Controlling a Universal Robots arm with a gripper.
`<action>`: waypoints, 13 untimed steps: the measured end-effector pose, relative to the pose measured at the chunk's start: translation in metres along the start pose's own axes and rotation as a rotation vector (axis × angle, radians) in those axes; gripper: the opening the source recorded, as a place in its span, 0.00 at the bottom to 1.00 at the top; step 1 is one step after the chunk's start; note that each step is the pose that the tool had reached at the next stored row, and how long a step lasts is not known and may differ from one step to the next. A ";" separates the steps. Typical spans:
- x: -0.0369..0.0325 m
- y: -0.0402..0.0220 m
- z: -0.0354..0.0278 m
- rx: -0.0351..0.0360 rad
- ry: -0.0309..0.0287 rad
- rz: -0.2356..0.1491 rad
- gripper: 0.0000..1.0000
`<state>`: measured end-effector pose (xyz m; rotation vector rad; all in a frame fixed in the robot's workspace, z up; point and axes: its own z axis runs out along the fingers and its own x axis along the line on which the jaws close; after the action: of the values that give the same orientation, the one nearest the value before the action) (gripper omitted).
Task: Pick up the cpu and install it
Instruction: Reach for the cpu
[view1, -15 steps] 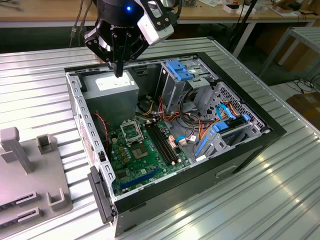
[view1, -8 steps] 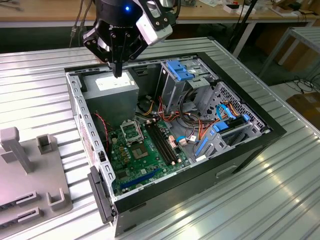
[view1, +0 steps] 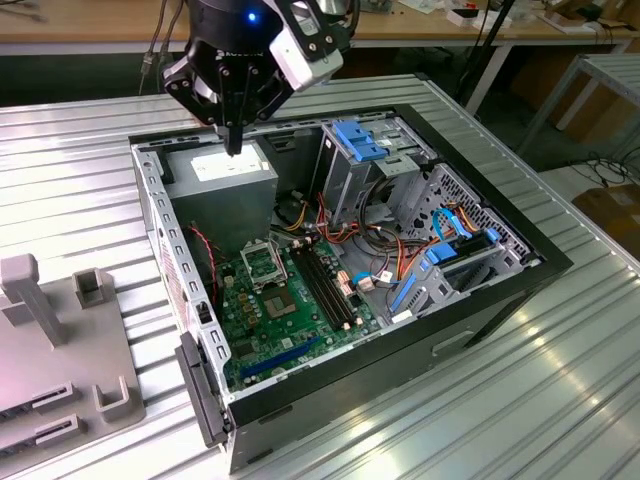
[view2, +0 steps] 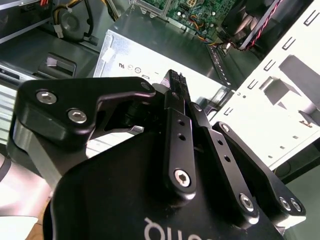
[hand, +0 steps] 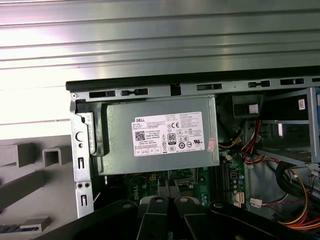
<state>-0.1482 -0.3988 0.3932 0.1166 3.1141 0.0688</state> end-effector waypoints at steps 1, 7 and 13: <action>0.0003 0.0000 0.0000 -0.0001 0.0000 0.000 0.11; 0.0027 -0.0002 0.0000 0.0000 0.0006 0.000 0.11; 0.0044 -0.0003 0.0000 0.0001 0.0008 0.000 0.11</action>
<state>-0.1526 -0.3988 0.3931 0.1167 3.1149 0.0688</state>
